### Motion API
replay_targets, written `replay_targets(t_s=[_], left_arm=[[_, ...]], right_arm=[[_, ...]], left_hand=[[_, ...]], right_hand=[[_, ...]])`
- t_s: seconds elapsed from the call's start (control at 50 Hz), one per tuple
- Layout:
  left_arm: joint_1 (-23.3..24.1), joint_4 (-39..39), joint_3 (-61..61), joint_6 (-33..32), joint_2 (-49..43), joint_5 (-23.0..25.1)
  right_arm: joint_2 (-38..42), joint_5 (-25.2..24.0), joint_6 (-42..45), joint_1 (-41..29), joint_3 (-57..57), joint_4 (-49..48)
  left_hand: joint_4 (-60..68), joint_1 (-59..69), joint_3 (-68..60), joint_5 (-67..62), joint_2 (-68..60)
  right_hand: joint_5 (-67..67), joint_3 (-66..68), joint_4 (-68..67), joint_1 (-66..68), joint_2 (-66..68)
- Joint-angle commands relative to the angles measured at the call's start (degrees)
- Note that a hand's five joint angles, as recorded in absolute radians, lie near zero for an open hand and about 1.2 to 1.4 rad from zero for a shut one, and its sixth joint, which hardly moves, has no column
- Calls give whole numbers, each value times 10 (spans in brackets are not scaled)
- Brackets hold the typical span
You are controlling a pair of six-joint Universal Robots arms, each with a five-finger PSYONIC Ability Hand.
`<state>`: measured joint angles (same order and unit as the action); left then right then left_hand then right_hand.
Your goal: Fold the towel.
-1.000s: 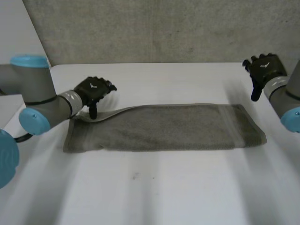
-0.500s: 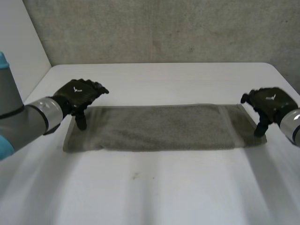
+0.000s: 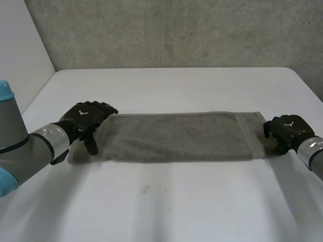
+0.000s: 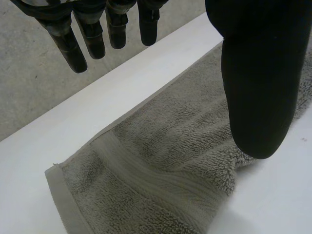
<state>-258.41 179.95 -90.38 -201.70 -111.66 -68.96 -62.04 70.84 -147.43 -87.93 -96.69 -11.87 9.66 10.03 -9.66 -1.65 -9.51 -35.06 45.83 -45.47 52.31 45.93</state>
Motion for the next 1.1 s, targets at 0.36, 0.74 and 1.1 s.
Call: replay_targets(t_s=[0.36,0.74,1.1], left_arm=[[0,5,-8,0,0,1],[0,5,-9,0,0,1],[1,6,-13,0,1,1]], right_arm=[[8,5,28,19,-3,10],[26,-1,23,23,-3,2],[11,-2,25,110,38,-8]], left_hand=[[3,0,-3,16,-5],[3,0,-3,16,-5],[3,0,-3,16,-5]], right_hand=[[96,-103,100,-168,-104],[-15,8,-11,-57,7],[-349,342,-345,277,341]])
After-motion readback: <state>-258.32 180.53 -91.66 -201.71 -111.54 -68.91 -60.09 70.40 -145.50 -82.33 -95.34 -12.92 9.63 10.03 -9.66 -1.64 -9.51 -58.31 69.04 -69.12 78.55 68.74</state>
